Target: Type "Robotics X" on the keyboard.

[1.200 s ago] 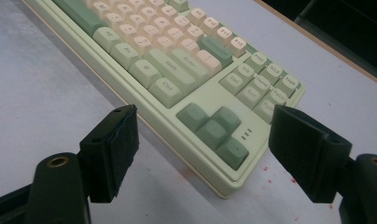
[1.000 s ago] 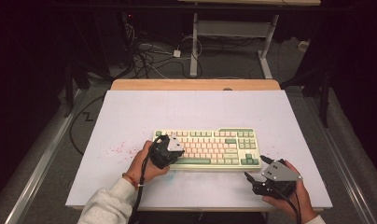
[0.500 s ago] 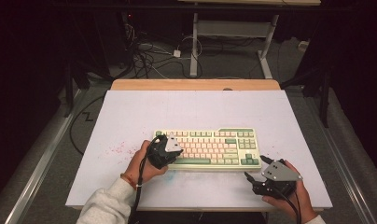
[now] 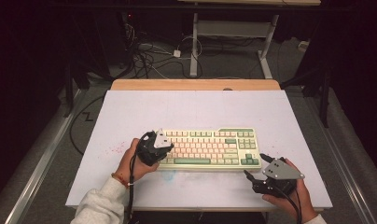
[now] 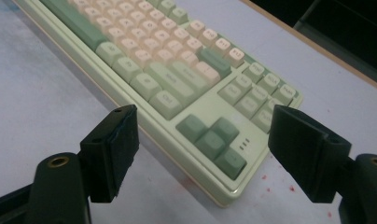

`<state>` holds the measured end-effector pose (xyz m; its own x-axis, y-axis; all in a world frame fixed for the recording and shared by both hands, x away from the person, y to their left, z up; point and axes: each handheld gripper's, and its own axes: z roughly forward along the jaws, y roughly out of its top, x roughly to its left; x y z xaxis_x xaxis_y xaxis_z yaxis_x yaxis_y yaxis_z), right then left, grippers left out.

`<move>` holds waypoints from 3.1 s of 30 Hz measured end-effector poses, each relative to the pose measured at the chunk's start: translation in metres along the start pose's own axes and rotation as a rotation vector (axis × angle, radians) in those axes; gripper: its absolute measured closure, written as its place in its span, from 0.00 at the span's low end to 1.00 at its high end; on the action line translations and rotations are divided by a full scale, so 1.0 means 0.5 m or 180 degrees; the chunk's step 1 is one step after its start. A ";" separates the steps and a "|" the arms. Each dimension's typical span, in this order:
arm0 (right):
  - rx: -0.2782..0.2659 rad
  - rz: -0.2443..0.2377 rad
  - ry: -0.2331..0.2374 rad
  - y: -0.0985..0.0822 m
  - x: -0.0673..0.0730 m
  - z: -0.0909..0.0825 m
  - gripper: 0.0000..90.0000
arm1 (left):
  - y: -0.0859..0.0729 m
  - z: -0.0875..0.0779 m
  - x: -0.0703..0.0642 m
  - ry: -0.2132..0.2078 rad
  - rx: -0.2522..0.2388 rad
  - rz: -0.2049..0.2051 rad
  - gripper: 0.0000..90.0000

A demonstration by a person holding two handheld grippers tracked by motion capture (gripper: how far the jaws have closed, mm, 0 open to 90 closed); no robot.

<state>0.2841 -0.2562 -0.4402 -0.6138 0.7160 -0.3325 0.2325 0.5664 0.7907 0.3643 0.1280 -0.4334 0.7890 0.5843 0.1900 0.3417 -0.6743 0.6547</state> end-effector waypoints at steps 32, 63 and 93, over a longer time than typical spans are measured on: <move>0.0010 -0.0085 0.0093 0.027 0.018 0.026 0.27 | 0.003 0.060 0.004 -0.0127 0.0102 -0.0046 0.96; 0.0074 -0.0122 0.0105 0.019 0.022 0.027 0.27 | 0.014 0.015 0.002 0.0134 -0.0206 -0.0024 0.67; 0.0083 -0.0072 0.0093 0.015 0.015 0.024 0.27 | -0.015 -0.041 -0.038 0.0414 -0.0560 0.0176 0.19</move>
<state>0.2905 -0.2417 -0.4429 -0.6407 0.6910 -0.3347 0.2377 0.5930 0.7693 0.3361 0.1311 -0.4272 0.7277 0.6095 0.3145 0.1963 -0.6244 0.7560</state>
